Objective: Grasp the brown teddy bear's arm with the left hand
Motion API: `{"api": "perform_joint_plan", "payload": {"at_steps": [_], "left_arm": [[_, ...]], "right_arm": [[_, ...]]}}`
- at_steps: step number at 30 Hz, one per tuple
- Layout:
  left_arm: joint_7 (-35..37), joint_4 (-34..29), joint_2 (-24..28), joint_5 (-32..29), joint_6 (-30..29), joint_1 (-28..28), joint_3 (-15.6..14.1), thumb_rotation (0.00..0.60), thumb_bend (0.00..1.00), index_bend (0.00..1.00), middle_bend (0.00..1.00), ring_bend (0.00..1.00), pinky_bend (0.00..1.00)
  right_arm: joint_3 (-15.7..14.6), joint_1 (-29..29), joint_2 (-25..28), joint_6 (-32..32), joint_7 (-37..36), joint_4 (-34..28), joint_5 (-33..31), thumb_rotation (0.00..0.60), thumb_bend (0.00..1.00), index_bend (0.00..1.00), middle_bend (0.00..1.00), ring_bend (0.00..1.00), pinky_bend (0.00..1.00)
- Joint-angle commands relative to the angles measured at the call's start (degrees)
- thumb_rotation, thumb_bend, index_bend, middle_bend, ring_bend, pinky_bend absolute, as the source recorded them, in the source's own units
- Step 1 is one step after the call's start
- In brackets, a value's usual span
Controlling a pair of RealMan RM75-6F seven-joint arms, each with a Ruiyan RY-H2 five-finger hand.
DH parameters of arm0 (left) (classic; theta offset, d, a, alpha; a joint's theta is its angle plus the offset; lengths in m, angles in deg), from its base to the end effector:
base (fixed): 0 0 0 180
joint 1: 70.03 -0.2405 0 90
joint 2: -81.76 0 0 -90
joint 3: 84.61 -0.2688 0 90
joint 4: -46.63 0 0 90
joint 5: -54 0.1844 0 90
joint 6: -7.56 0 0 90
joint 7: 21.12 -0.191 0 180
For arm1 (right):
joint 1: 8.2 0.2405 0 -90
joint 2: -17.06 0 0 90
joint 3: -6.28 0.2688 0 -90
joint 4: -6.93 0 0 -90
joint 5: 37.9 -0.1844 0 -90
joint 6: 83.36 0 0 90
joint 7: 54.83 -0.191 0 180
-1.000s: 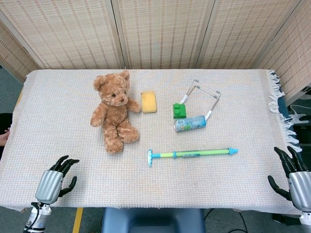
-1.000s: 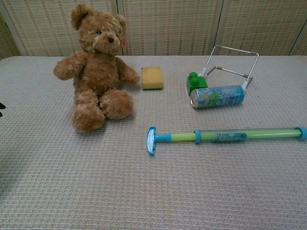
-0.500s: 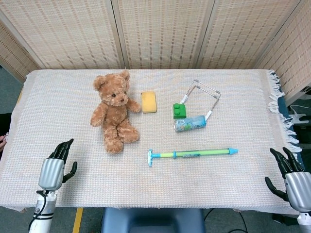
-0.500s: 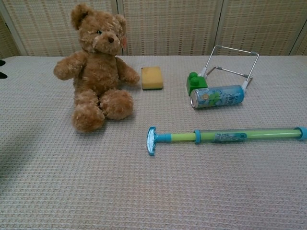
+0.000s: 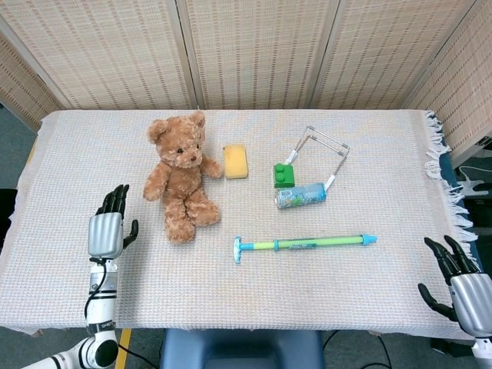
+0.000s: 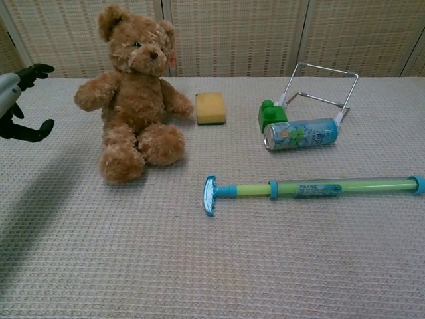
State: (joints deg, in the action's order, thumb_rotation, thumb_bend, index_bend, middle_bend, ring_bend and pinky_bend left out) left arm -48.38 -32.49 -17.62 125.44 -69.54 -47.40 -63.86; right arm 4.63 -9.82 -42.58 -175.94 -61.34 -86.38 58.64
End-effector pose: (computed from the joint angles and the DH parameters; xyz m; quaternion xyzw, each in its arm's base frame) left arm -0.2240 0.3535 0.0465 -0.5514 -0.3699 -0.4240 0.6159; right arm -0.3004 -0.1760 0.2053 0.6062 -0.3882 0.4195 0.5531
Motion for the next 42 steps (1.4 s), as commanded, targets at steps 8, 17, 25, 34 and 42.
{"api": "perform_joint_plan", "payload": {"at_steps": [8,17,25,34,42], "left_arm": [[-8.3,4.8,-6.5,-11.1,4.2,8.4,5.4,0.600,0.39,0.00,0.01,0.07,0.32],[-8.3,7.6,-9.1,-15.1,3.3,11.7,7.2,0.600,0.37,0.00,0.05,0.08,0.32],[-6.8,6.5,-9.9,-17.4,2.3,13.1,8.1,0.600,0.37,0.00,0.10,0.12,0.33],[-3.3,0.0,-8.6,-22.6,3.2,13.4,10.9,0.600,0.37,0.02,0.12,0.14,0.33],[2.8,4.4,-11.2,-21.4,1.2,15.1,11.7,0.600,0.36,0.11,0.21,0.22,0.35]], "right_arm": [[-0.1,0.1,0.7,0.3,-1.2,-0.1,-0.1,0.600,0.24,0.01,0.14,0.00,0.28],[-0.2,0.1,1.0,0.3,-1.8,-0.1,-0.1,0.600,0.24,0.01,0.14,0.00,0.28],[-0.4,0.3,1.3,0.9,-1.9,-0.4,-0.1,0.600,0.24,0.01,0.14,0.00,0.28],[-0.4,0.4,1.5,1.3,-1.7,-0.9,-0.4,0.600,0.24,0.02,0.14,0.00,0.28],[-0.4,0.5,1.6,1.7,-1.7,-1.0,-0.6,0.600,0.24,0.02,0.14,0.00,0.28]]}}
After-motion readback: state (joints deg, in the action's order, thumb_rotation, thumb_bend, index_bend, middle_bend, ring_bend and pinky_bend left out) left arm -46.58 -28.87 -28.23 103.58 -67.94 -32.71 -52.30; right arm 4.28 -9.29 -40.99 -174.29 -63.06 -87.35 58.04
